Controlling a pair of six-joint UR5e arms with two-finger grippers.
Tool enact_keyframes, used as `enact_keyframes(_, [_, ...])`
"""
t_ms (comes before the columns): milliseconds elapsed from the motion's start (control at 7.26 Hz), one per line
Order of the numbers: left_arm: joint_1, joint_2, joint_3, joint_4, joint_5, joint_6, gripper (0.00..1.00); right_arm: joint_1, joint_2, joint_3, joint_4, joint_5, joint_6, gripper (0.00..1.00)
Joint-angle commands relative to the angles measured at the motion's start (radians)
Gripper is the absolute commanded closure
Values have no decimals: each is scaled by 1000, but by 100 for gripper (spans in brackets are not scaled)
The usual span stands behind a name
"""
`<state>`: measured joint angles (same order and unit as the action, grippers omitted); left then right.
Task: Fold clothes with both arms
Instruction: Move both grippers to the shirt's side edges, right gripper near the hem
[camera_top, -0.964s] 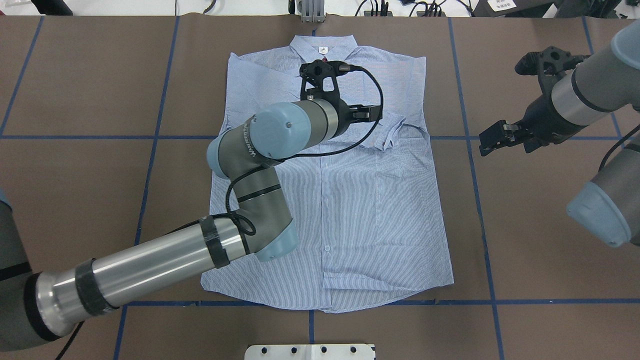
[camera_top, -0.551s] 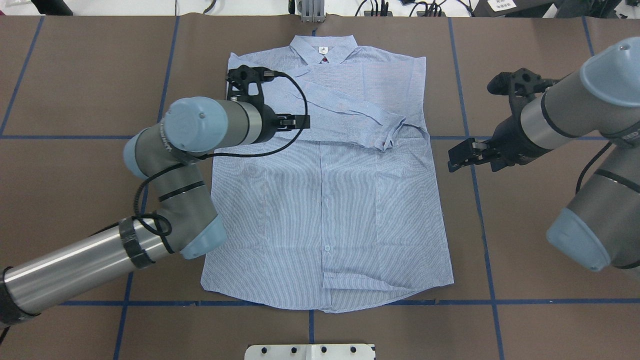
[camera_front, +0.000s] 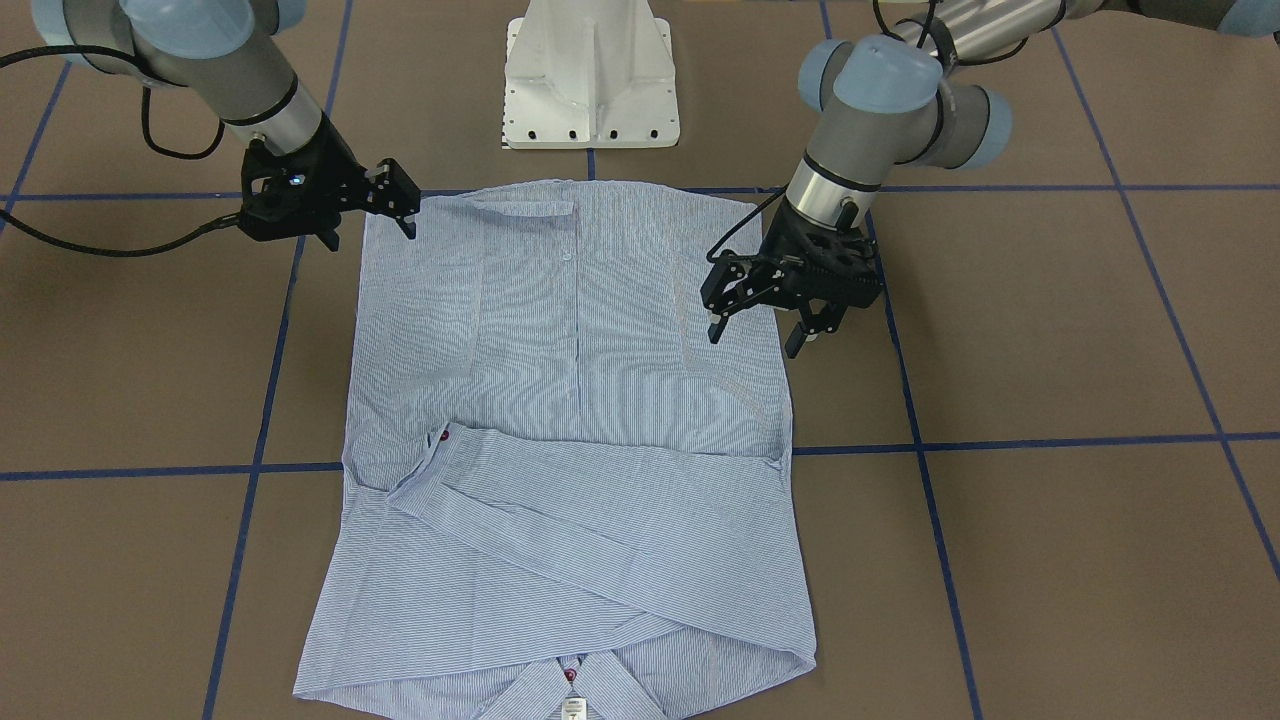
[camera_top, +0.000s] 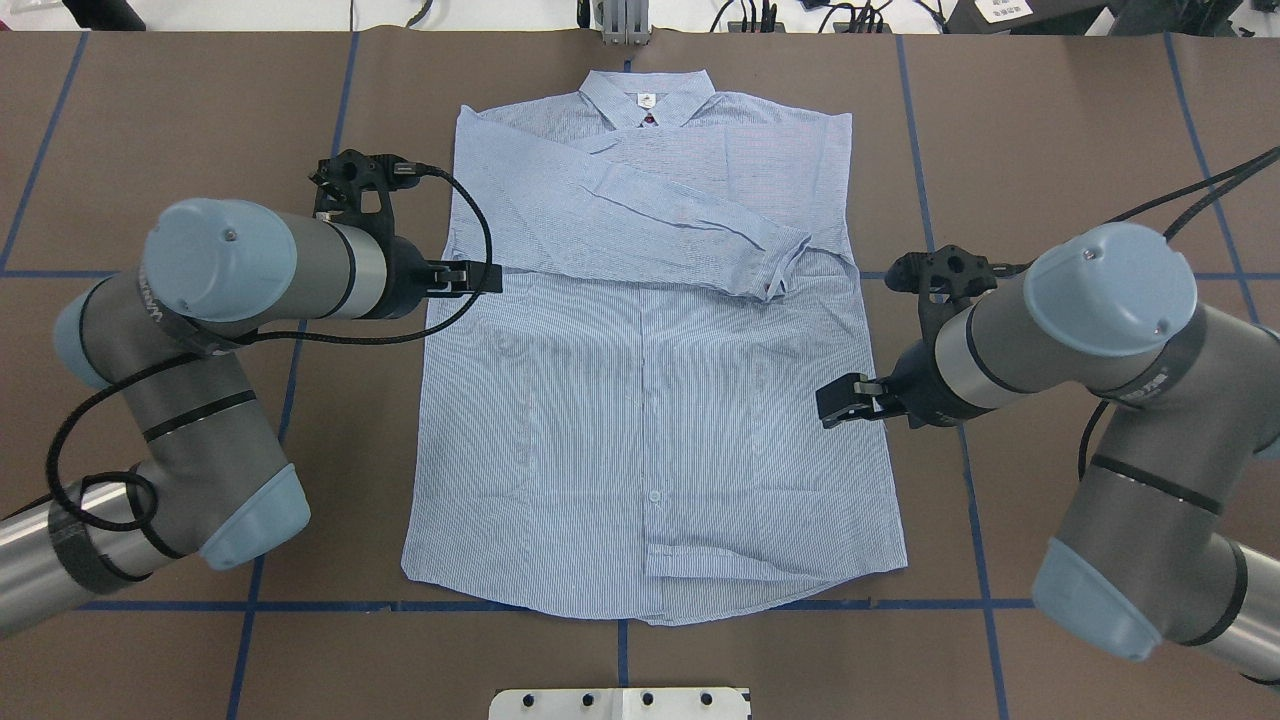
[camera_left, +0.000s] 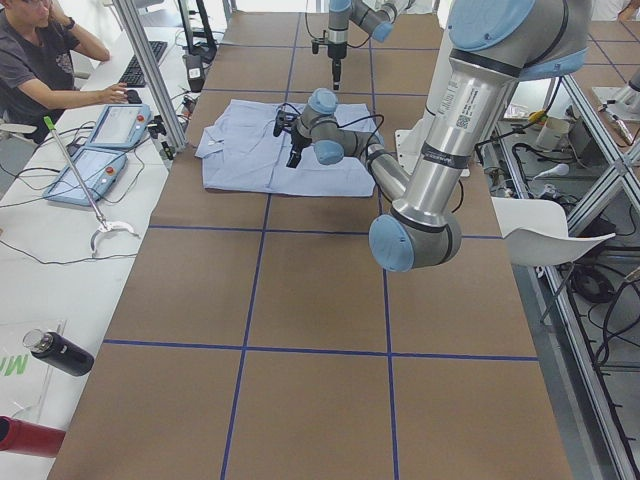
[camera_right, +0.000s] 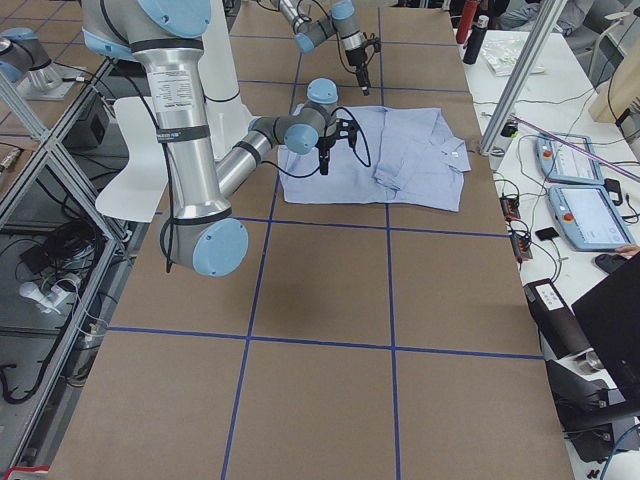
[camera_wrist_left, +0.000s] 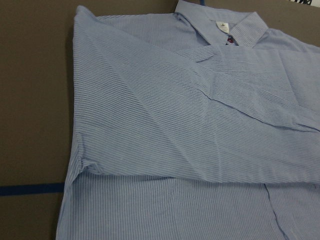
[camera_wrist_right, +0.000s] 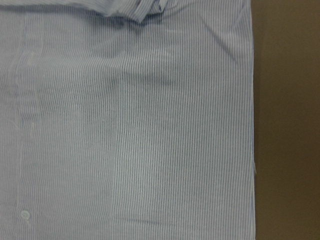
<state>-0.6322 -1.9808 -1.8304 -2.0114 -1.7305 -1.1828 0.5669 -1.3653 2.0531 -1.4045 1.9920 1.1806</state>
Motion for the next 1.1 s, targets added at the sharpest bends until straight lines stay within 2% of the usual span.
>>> enact_keyframes(0, [0,85,-151,71,-9,0,1,-108,-33,-2,1,-71,68,0])
enact_keyframes(276, [8,73,-153,74,-3,-1,1,-121,-115,-2,15,-49,68,1])
enact_keyframes(551, [9,65,-155,74,-1,-1,1,-121,-126,-30,13,-32,70,5])
enact_keyframes(964, [11,65,-153,74,-1,0,1,-145,-126,-51,10,-22,70,26])
